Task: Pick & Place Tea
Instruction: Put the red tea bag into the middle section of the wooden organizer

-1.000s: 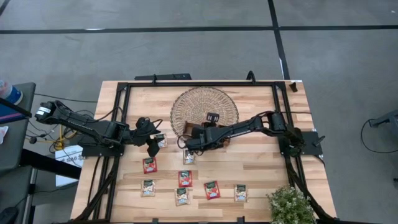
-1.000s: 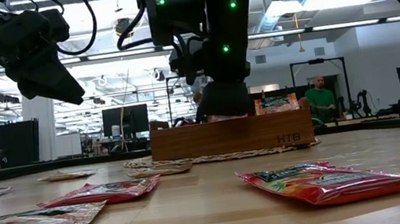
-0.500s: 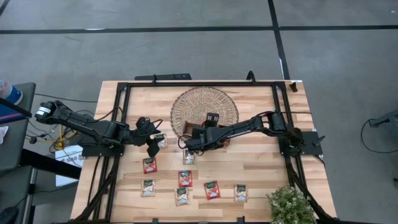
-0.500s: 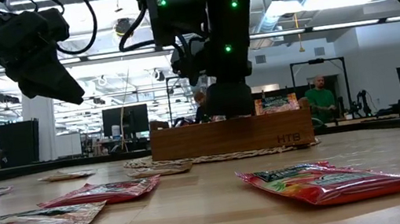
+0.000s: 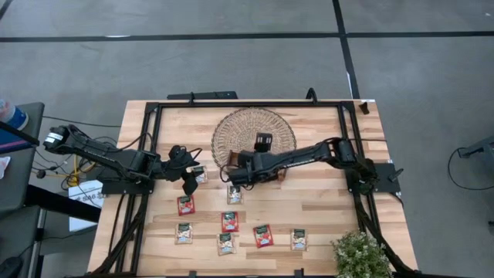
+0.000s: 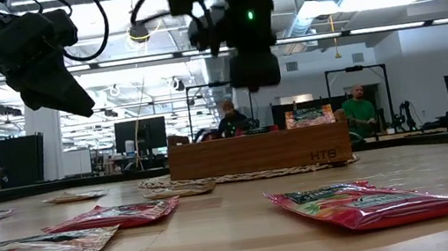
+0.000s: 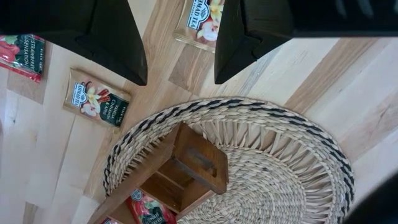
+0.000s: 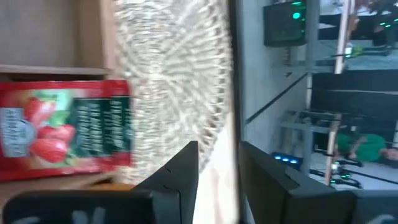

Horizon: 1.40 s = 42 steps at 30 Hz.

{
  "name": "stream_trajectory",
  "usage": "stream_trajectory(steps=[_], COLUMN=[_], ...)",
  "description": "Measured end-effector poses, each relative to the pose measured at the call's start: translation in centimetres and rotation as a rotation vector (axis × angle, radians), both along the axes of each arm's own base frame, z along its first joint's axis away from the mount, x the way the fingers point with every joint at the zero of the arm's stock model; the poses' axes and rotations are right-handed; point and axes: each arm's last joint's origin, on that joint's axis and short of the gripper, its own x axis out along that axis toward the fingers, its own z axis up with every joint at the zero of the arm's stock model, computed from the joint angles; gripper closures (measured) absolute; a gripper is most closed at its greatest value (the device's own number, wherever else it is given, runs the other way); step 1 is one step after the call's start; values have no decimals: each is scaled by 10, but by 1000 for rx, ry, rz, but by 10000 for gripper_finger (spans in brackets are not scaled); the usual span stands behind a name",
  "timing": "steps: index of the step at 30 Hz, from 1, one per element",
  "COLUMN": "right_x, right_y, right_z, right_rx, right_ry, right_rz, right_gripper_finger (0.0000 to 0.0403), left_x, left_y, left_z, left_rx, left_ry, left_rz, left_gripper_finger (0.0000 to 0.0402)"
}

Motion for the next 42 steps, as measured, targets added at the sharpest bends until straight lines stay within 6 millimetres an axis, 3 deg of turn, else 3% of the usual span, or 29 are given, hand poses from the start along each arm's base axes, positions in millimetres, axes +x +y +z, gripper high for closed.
stream_trajectory(steps=[7, 10, 16, 21, 27, 31, 42], right_x=[-3, -8, -28, -43, -54, -52, -47], right_y=[5, 10, 32, 68, 123, 150, 161], right_z=[51, 71, 94, 107, 101, 82, 14], right_rx=[35, 273, 907, 1001, 987, 982, 991], right_ry=[-88, -116, -41, -17, 58, 31, -4], right_rz=[-31, -35, 1, 89, 306, 407, 406], right_gripper_finger=[313, 319, 324, 324, 324, 324, 321], left_x=[0, 0, 0, 0, 0, 0, 0], left_y=[0, 0, -1, -1, -1, -1, -3], left_z=[0, 0, 0, 0, 0, 0, -1], left_rx=[-1, -7, -27, -28, -37, -38, -77], left_ry=[0, 1, 7, 6, 7, 7, 16], left_rz=[1, -5, -23, -23, -32, -32, -71], left_gripper_finger=[223, 223, 223, 223, 223, 223, 223])
